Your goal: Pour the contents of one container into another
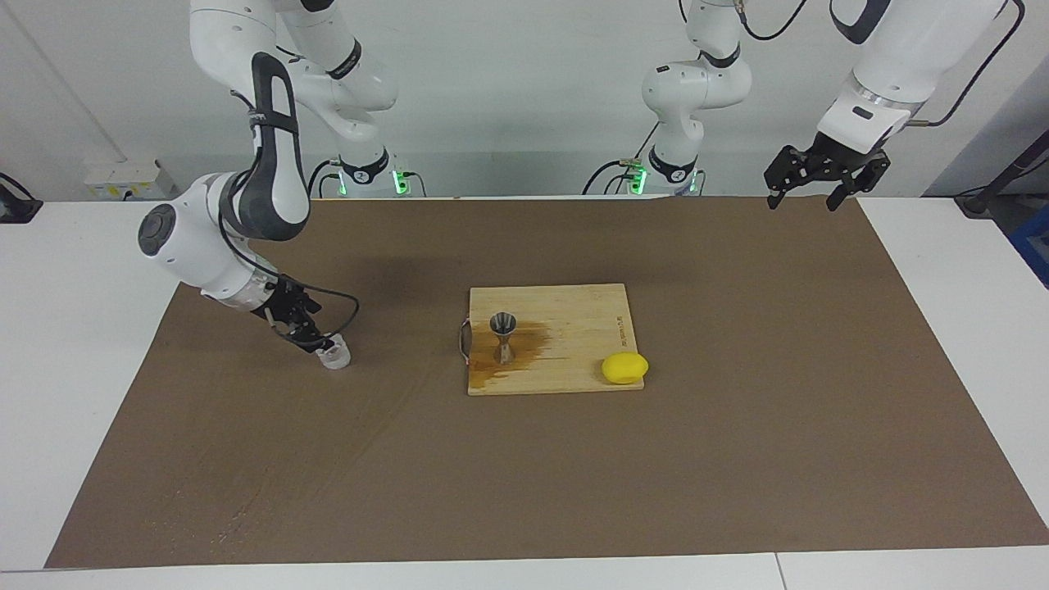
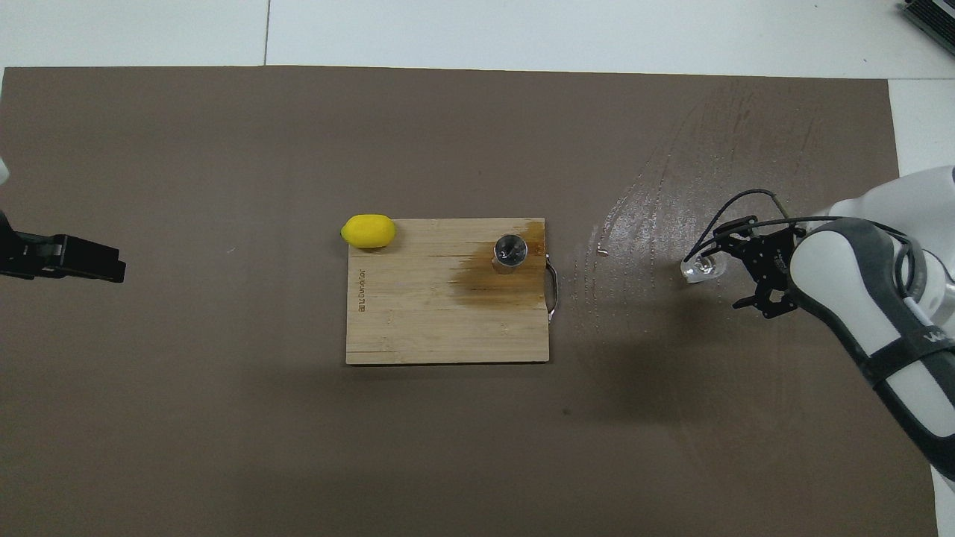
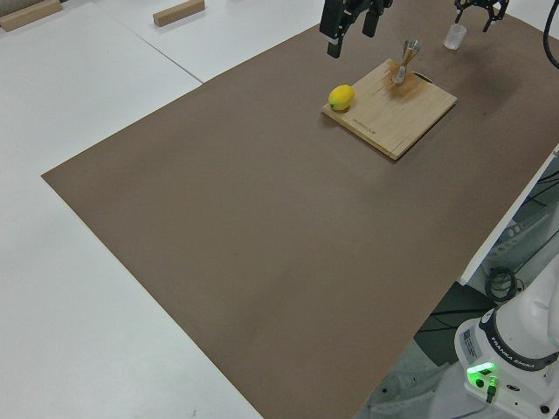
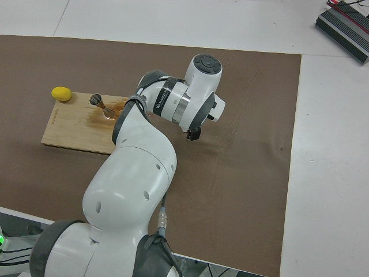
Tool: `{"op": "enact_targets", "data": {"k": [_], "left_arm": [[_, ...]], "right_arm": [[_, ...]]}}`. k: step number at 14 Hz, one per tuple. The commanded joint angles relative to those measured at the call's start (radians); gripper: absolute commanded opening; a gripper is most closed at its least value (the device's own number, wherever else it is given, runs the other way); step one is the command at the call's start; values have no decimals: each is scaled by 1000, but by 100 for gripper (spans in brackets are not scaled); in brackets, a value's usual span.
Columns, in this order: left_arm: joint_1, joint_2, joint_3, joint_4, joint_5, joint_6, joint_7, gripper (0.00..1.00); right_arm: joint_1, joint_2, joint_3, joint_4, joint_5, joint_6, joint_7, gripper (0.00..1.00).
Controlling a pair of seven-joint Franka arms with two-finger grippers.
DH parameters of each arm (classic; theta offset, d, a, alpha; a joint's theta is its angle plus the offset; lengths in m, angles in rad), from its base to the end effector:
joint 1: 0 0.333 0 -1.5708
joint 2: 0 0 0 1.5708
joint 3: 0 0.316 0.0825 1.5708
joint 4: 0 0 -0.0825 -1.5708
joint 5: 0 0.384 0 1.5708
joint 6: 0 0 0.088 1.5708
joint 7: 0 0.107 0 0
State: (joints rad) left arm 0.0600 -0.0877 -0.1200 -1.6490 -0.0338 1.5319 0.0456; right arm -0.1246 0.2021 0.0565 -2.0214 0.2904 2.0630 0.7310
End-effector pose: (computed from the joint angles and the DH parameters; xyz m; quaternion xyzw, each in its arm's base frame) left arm 0.5214 -0.0379 0.6313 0.9984 -0.0529 -0.0151 0.0115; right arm 0.5702 -0.0245 0.3407 -0.8774 0.4557 0.1166 0.0945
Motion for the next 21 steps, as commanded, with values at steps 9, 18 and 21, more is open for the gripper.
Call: {"op": "enact_targets", "data": {"k": [9,18,21], "left_arm": [[15,-12,-10,-8,-14,-9,-6,100],[15,-12,-10,-8,-14,-9,-6,100],[15,-12,-10,-8,-14,-9,-6,100]], "right_arm": [[126,-200,8,68,-274,-81,-337,100],[123,-197,8,402,-300,-417,-530,100],[125,-202,8,394,-301,-448,-532,100]]}}
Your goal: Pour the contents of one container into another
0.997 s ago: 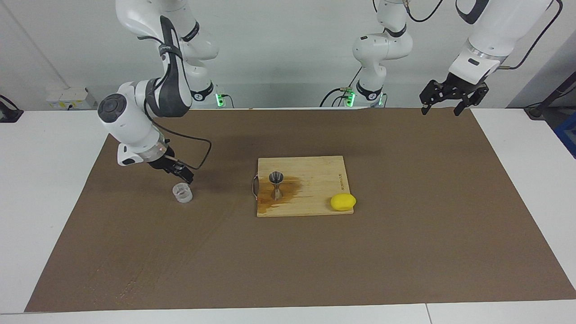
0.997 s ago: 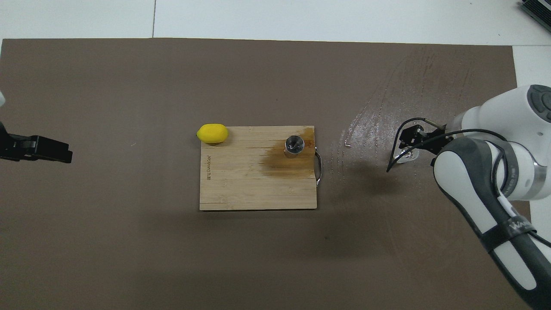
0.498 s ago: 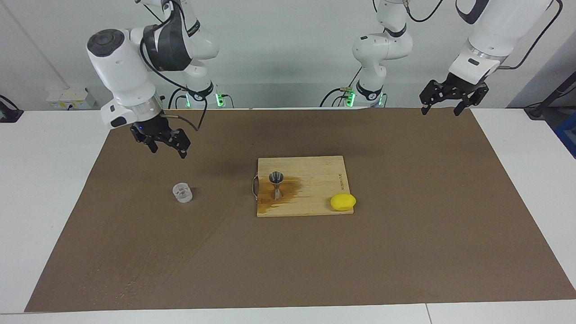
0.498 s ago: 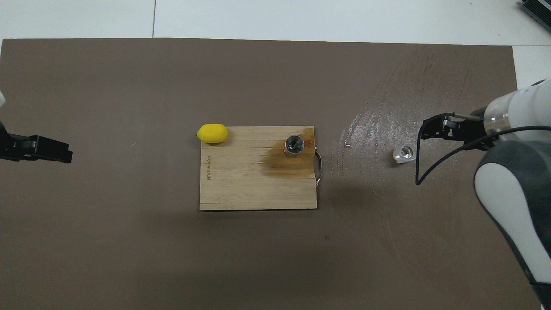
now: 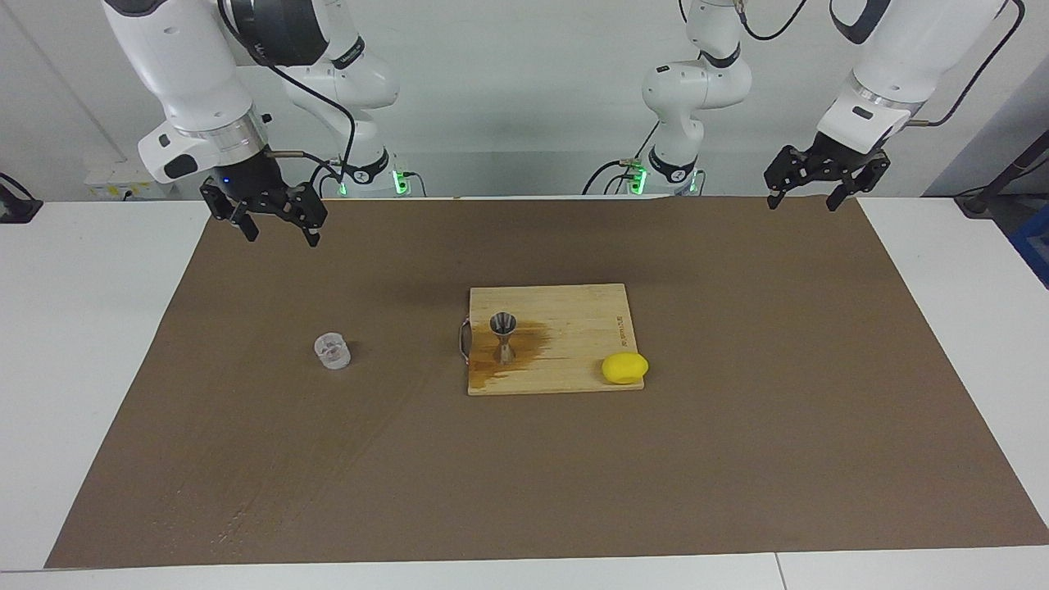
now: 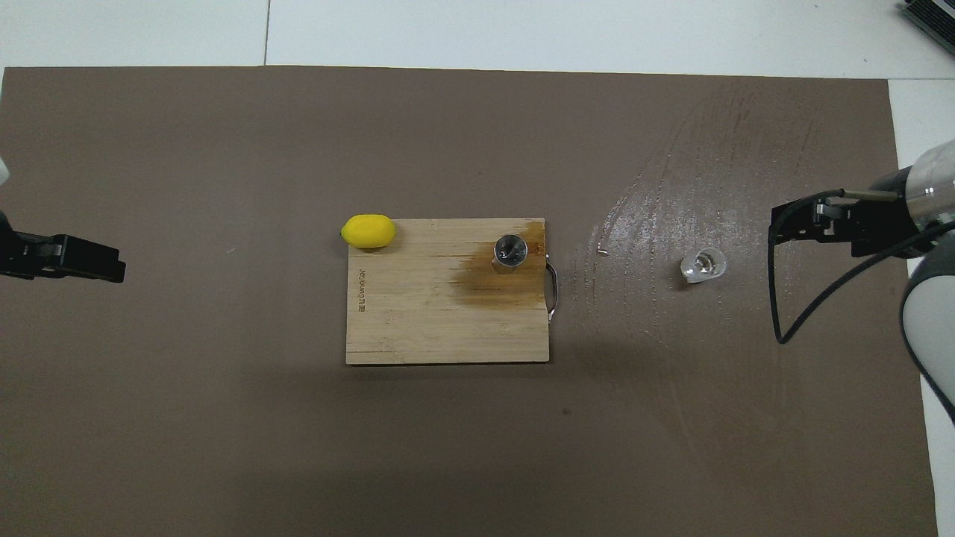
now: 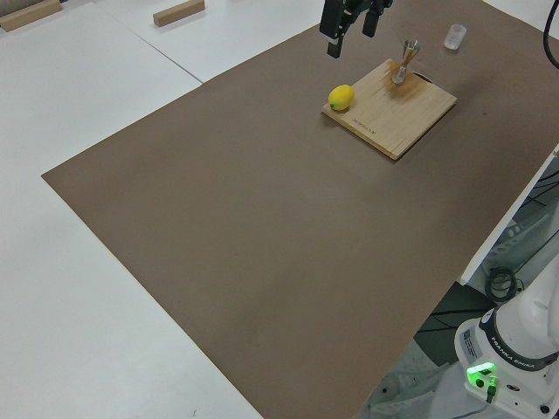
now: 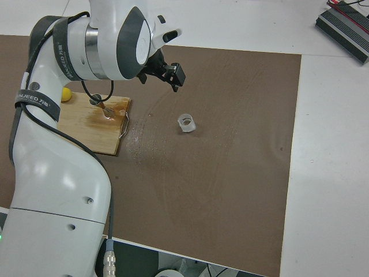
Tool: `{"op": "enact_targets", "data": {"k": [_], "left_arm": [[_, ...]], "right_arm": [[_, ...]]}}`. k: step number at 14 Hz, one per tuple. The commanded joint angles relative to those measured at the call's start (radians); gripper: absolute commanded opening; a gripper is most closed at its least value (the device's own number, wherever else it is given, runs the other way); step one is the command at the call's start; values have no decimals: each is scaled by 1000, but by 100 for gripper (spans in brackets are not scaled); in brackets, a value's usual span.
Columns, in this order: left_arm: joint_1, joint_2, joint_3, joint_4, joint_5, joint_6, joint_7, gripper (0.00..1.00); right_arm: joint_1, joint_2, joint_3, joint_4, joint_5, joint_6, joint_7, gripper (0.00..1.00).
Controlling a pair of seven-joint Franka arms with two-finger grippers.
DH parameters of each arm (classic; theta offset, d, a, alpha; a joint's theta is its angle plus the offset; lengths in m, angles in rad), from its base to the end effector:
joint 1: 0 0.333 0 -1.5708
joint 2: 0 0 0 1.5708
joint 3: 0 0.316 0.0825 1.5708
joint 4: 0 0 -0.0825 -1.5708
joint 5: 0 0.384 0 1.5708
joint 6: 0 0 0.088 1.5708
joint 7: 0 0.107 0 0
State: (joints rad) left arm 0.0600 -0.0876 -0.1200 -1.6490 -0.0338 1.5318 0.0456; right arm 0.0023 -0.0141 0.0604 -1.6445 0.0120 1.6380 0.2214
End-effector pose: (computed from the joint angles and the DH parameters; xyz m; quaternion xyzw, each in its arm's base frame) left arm 0.5214 -0.0379 0.6312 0.9984 -0.0529 -0.0152 0.0115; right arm 0.5539 0.0362 0.6033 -0.9968 0.0796 -0.0030 0.0060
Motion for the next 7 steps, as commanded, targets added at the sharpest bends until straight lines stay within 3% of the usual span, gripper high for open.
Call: {"op": "enact_targets", "data": {"k": [1,7], "left_arm": [[15,-12,-10,-8,-14,-9,-6,100],[15,-12,-9,-8,-14,-9,-6,100]], "right_arm": [[-2,13,4,15,-23,-24,-22,100],[18,-3,7,6,-73,-79,-37,100]]}}
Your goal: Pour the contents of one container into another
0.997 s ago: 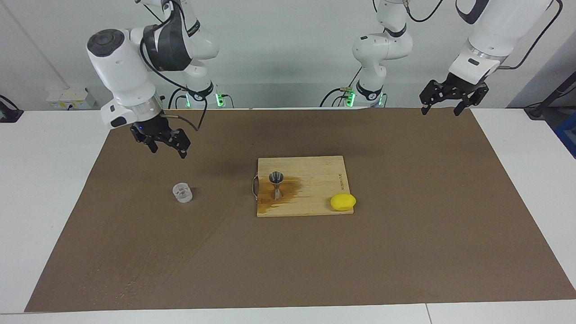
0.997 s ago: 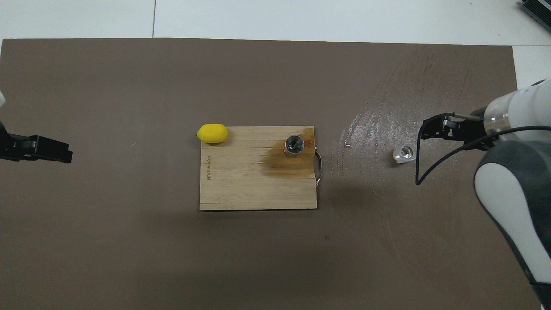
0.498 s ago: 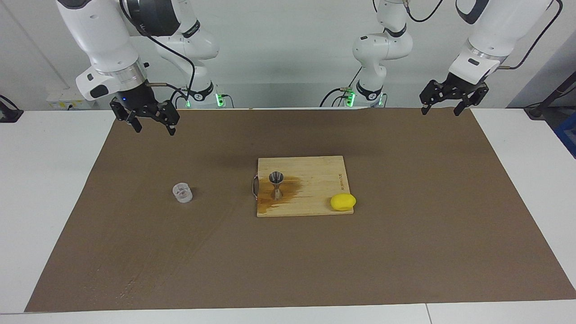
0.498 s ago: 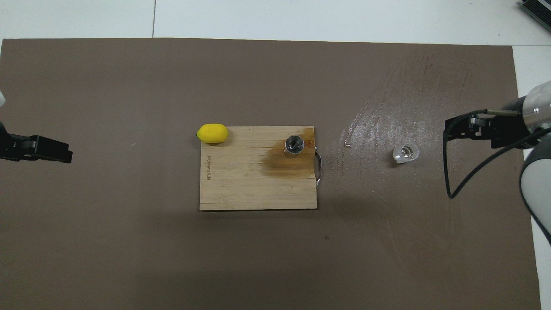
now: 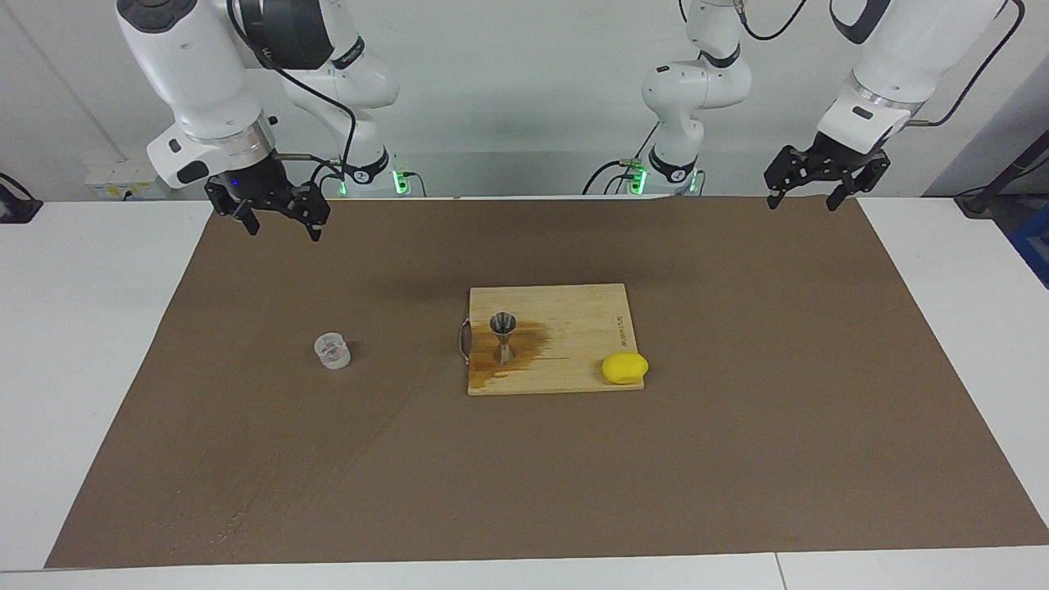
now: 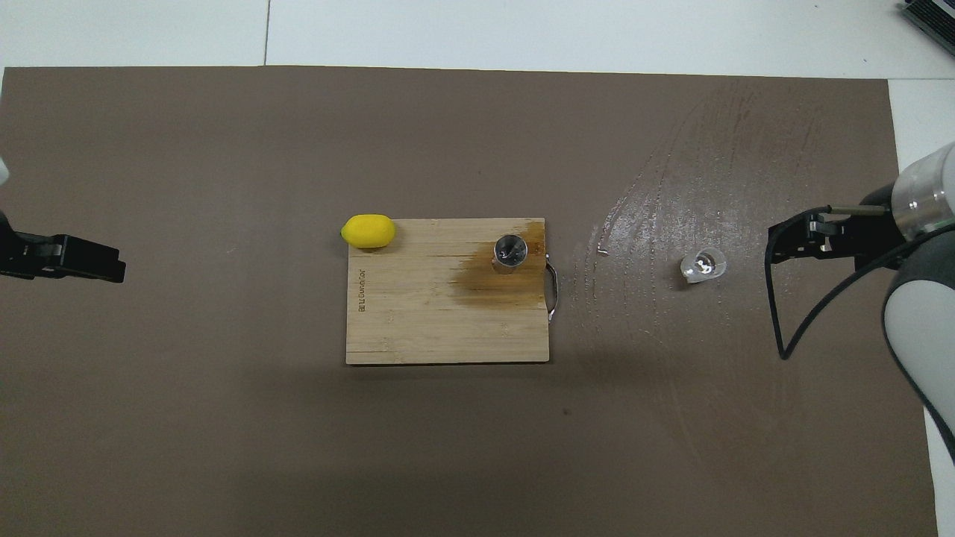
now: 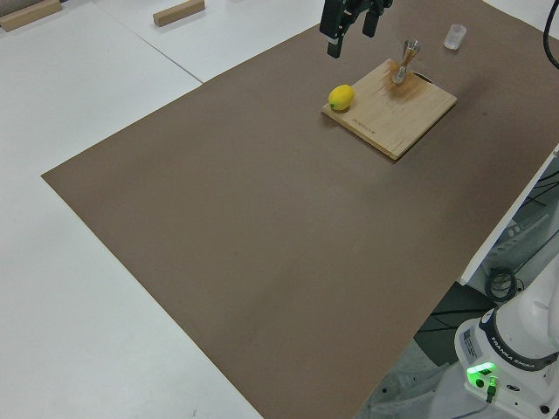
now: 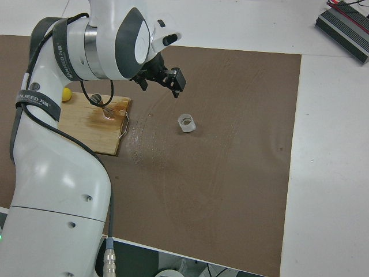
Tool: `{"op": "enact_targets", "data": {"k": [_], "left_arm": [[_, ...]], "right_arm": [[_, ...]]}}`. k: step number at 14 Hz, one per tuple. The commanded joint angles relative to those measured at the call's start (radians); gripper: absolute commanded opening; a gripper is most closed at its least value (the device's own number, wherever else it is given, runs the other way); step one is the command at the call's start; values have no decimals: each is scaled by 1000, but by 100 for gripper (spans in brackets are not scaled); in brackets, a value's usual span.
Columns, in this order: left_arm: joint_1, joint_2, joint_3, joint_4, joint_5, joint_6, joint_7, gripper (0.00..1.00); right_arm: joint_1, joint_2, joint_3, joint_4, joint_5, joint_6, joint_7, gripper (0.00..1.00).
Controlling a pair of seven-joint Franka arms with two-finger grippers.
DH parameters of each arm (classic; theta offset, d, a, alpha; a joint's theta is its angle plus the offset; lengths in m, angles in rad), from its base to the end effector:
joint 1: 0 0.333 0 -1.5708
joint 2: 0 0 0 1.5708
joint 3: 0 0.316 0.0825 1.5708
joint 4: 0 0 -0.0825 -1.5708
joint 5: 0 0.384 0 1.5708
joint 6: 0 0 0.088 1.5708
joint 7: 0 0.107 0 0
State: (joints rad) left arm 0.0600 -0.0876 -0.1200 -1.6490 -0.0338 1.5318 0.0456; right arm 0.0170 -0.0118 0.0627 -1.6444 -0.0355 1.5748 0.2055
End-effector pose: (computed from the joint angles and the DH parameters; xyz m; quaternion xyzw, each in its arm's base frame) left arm 0.5214 -0.0379 0.6312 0.9984 -0.0529 -0.0152 0.0115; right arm 0.5474 0.0401 0.5967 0.9975 -0.0623 -0.0260 0.0220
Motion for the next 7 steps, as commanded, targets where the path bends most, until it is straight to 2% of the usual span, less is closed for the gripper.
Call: {"op": "enact_targets", "data": {"k": [1,7], "left_arm": [[15,-12,-10,-8,-14,-10,-6,100],[15,-12,-10,-9,-14,-10,-7,100]], "right_arm": [[3,-5,2,8,-21,-16,-17,100],[0,-20,2,5,-6,-15,0,100]]}}
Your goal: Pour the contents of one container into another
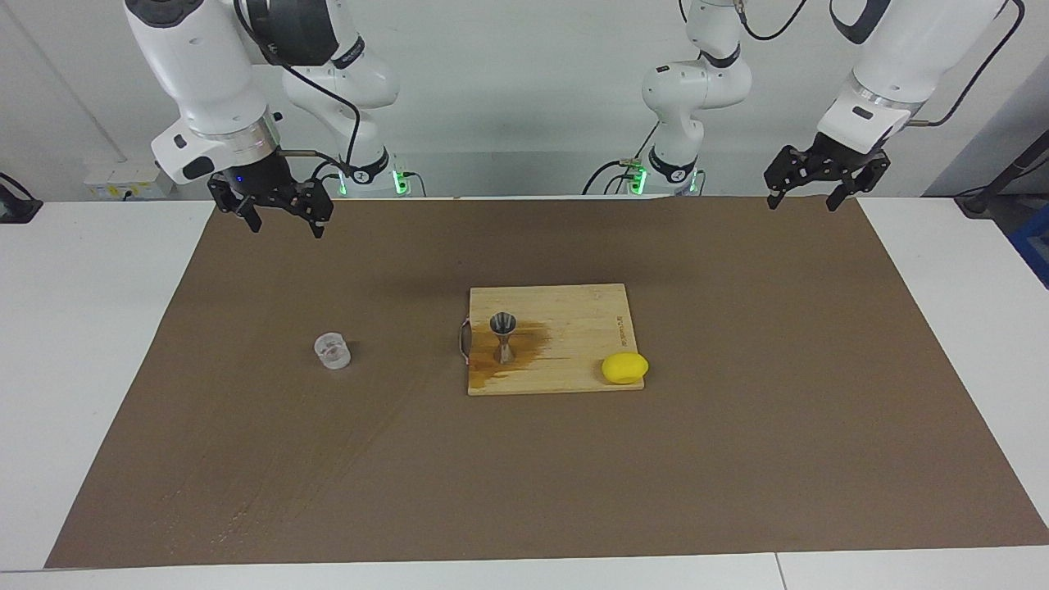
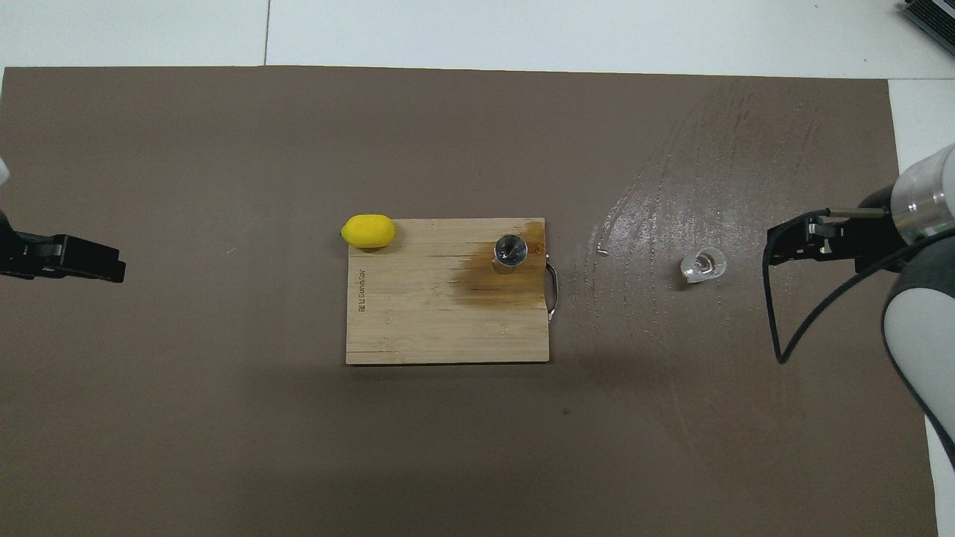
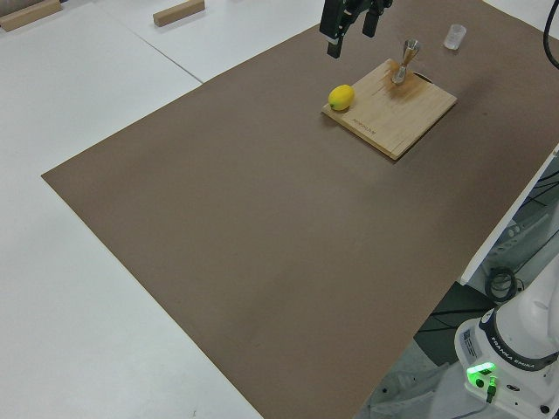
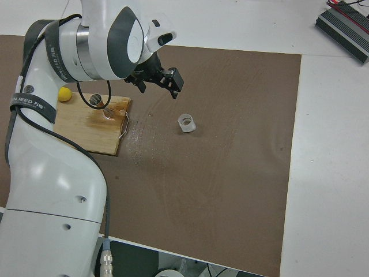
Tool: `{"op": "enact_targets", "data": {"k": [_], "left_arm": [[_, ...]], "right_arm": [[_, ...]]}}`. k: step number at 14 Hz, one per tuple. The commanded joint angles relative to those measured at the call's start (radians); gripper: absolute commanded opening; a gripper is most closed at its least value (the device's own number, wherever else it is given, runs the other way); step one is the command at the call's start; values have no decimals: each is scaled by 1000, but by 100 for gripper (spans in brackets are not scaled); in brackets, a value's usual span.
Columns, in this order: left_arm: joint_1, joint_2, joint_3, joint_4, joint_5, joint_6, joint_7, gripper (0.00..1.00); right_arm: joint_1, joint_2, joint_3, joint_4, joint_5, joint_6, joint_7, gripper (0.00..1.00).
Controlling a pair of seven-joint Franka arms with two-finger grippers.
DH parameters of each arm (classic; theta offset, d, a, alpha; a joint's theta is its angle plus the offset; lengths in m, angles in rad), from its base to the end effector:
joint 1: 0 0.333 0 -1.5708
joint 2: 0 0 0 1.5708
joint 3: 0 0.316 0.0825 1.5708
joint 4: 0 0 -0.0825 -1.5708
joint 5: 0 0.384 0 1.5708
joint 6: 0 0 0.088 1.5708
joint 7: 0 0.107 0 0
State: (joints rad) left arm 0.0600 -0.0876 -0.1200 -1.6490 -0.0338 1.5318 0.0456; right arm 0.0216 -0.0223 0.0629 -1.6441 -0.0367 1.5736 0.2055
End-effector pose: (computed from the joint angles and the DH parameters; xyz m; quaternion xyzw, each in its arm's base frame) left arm 0.5214 -0.0379 0.6312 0.9984 -0.0529 -0.0152 0.0115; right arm 0.5442 0.0425 0.6025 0.9977 -0.0600 -0.0211 0.0223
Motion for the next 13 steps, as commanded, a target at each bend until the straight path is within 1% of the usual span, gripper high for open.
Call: {"op": "enact_targets", "data": {"k": [1,4,9,13], "left_arm": [[15,-12,-10,-9,-14,-9,-6,100],[15,-12,-10,-8,-14,-10,-6,100],[15,-12,-10,-8,-14,-10,-6,100],[15,-12,-10,-9,-14,-10,-6,100]], "right_arm": [[-5,-10,2,4,-5,-7,12,100],[-12,-10,0,4,58,-9,35,100],[-12,-8,-2,3,29,-4,-23,100],[-14,-7,-2,3,20,-1,-24,100]]}}
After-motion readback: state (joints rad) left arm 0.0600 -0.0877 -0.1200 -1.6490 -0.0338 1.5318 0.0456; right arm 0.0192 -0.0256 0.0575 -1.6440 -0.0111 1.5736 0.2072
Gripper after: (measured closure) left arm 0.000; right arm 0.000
